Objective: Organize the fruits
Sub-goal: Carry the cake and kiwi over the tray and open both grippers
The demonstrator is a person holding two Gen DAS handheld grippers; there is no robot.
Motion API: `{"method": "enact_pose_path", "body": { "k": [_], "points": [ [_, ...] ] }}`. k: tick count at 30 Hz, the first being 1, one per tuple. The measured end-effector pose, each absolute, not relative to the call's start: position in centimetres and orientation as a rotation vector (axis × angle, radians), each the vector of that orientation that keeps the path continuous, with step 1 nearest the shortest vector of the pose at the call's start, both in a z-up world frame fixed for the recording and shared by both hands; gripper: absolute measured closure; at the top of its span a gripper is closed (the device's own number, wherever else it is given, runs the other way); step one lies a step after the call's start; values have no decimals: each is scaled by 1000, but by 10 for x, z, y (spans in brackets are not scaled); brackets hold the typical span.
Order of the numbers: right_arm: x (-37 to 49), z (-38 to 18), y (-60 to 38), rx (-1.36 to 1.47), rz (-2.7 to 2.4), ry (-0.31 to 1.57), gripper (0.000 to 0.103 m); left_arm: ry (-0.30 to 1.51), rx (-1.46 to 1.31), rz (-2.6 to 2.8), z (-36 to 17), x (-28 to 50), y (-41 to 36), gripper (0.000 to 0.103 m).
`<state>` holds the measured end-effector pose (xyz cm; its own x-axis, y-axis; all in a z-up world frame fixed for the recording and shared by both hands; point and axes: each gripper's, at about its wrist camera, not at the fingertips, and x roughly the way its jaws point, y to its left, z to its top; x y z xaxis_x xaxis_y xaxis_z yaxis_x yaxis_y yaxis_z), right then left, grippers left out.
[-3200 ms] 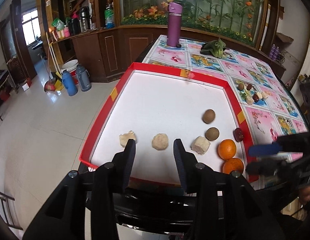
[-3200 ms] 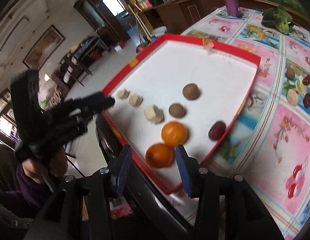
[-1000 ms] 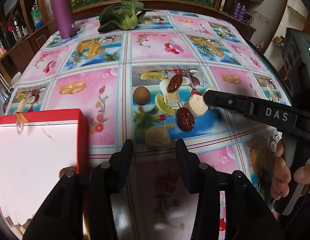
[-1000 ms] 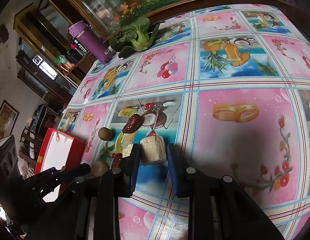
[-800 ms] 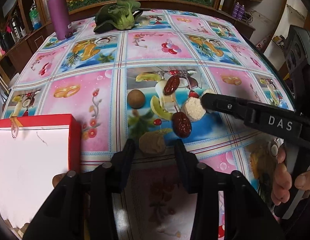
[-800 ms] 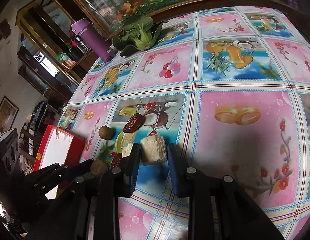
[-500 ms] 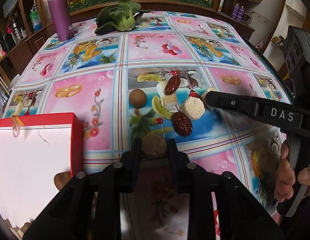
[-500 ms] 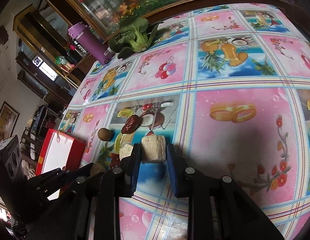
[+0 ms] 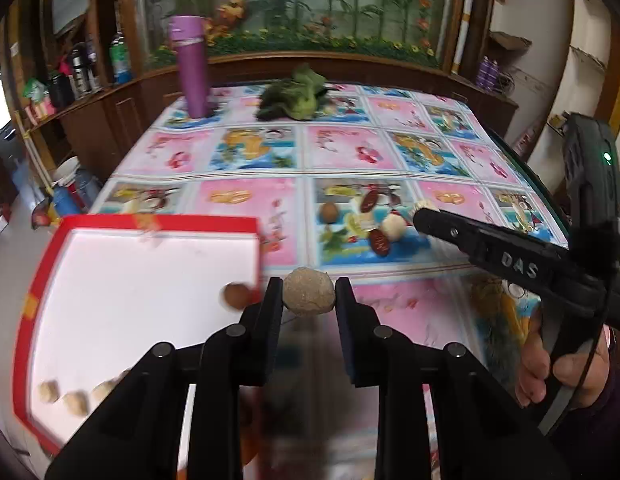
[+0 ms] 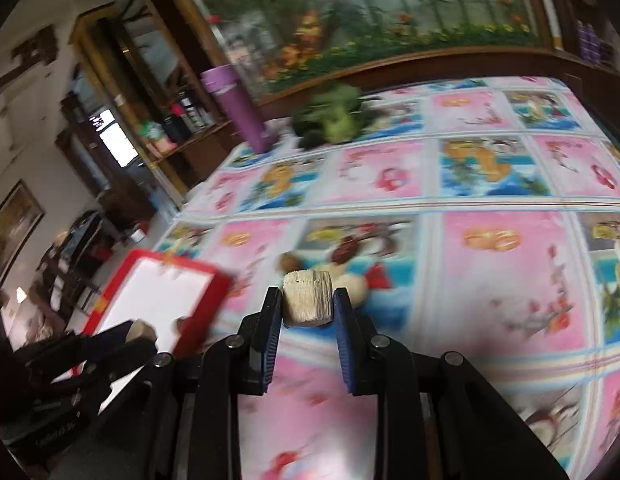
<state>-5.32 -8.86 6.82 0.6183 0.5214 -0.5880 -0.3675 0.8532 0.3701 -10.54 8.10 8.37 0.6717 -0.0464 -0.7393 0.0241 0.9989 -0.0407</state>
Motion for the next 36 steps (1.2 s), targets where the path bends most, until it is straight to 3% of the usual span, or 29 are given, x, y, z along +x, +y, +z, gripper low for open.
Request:
{"method": "enact_pose_path", "body": {
  "k": [13,23,30,32,33,36],
  "points": [
    [-110,72,58,80,777,780,78,811,-155,227,72,-178,211,75],
    [-57,50,151,-73,718,948,78,932,-237,306,49,-116,276,75],
    [-46,33,167,-84,682,1020,78,1003,-273,314,31,-102,285,74],
    [-49,34,166,-88,681,1022,66,1009,-243,326,30,-101,281,74],
    [-50,35,163,-82,671,1024,64,1008,-242,330,31,-101,281,74],
    [-57,45,149,-27,693,1015,56,1006,-241,361,34,-108,282,58]
  ]
}}
